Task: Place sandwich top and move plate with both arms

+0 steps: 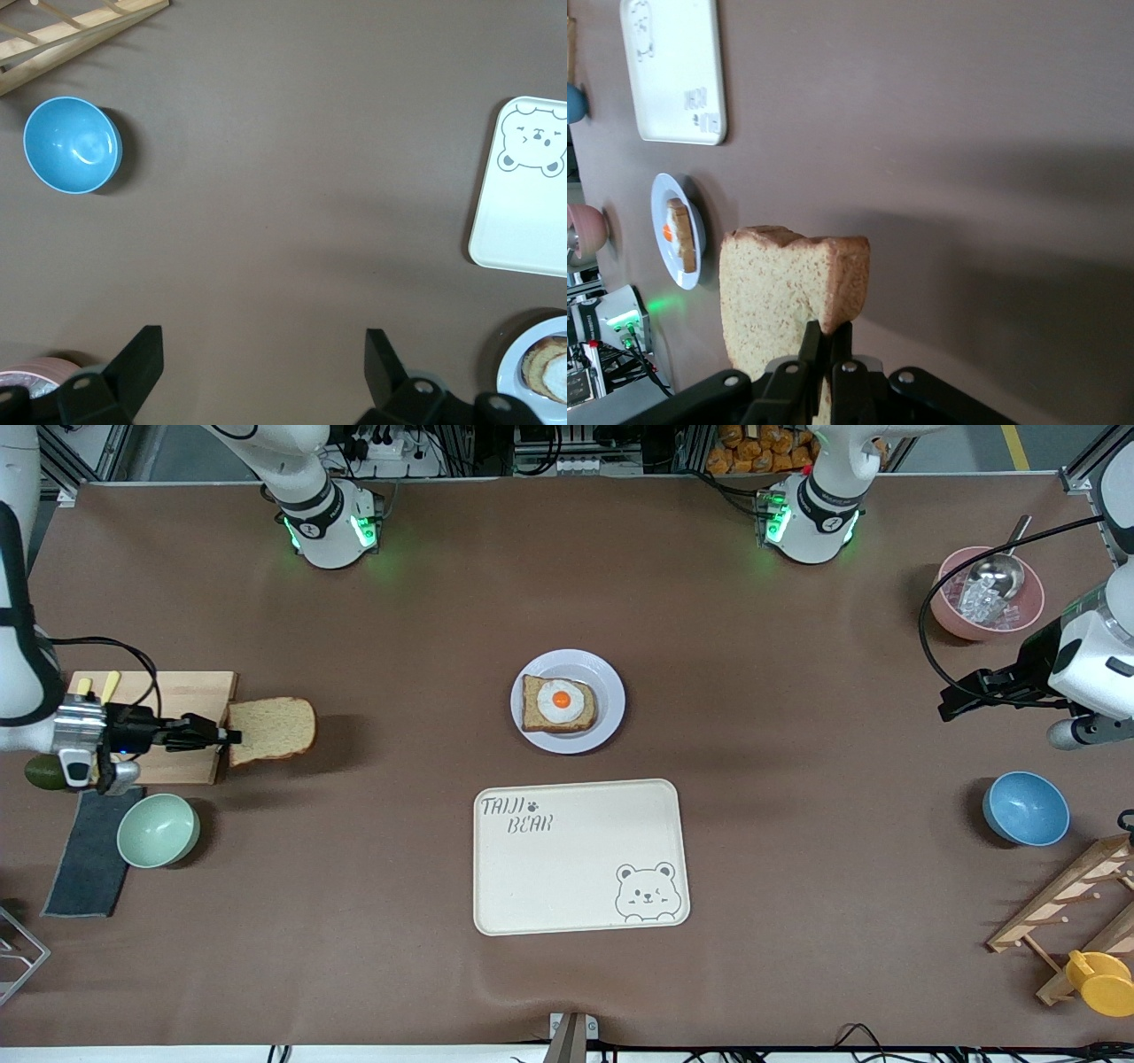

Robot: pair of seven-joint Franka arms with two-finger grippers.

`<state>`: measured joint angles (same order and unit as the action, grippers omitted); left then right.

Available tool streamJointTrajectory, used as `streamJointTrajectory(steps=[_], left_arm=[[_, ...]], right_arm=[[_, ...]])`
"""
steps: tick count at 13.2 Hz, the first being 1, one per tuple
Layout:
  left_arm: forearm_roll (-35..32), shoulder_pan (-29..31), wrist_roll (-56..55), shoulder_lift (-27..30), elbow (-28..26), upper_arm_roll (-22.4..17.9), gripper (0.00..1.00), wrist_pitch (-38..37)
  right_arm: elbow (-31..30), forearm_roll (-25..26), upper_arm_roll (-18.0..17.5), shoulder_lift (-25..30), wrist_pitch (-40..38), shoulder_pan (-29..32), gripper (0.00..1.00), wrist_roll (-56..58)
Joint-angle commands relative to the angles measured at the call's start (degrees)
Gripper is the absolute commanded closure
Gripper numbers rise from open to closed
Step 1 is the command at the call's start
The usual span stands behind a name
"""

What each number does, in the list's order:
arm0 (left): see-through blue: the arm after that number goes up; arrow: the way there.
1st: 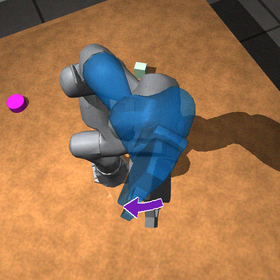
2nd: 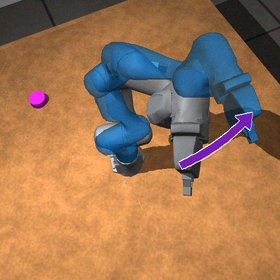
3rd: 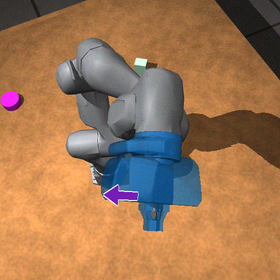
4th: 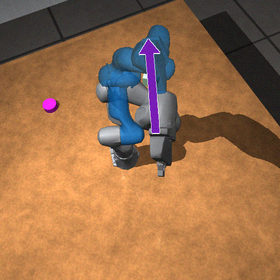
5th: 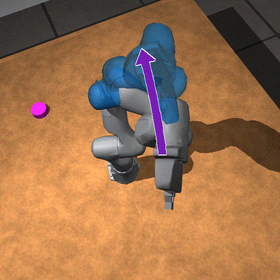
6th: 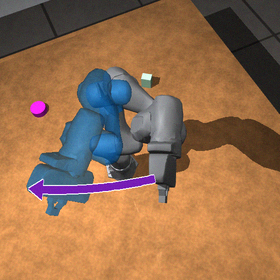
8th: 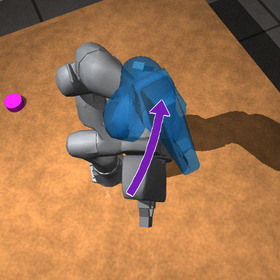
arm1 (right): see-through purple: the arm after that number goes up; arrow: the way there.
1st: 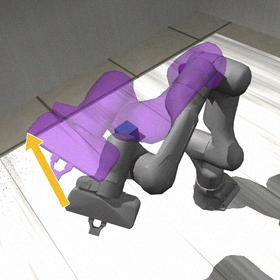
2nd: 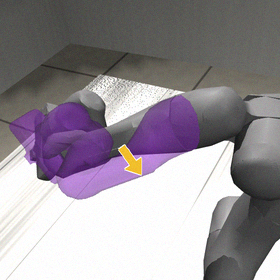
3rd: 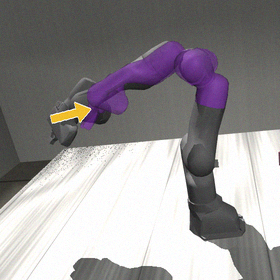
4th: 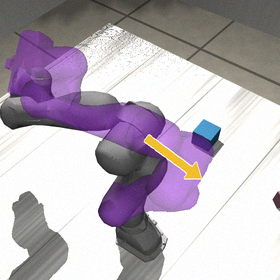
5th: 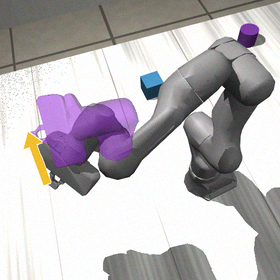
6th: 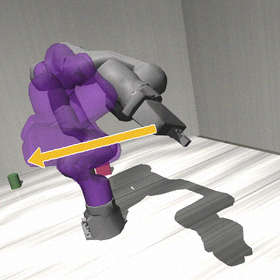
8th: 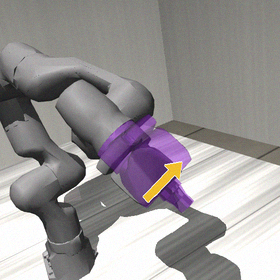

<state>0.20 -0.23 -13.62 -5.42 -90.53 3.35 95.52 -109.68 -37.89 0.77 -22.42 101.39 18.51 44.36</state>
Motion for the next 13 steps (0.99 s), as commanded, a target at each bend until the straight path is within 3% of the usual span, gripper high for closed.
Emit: streamJointTrajectory(steps=[1,8,13], left_arm=[[1.21,0.32,0.96,0.23,-0.35,0.08,0.0,0.46],[2.35,0.41,0.96,0.05,-0.96,0.08,0.0,0.98],[2.44,0.76,0.96,0.14,-1.31,0.08,0.0,1.07]], right_arm=[[-3.7,-5.33,0.54,2.73,1.18,-3.55,1.0,-0.41],[-12.48,-12.11,0.46,9.41,11.1,-14.45,1.0,-7.17],[-15.74,-19.4,0.46,10.9,15.75,-20.6,1.0,-9.99]])
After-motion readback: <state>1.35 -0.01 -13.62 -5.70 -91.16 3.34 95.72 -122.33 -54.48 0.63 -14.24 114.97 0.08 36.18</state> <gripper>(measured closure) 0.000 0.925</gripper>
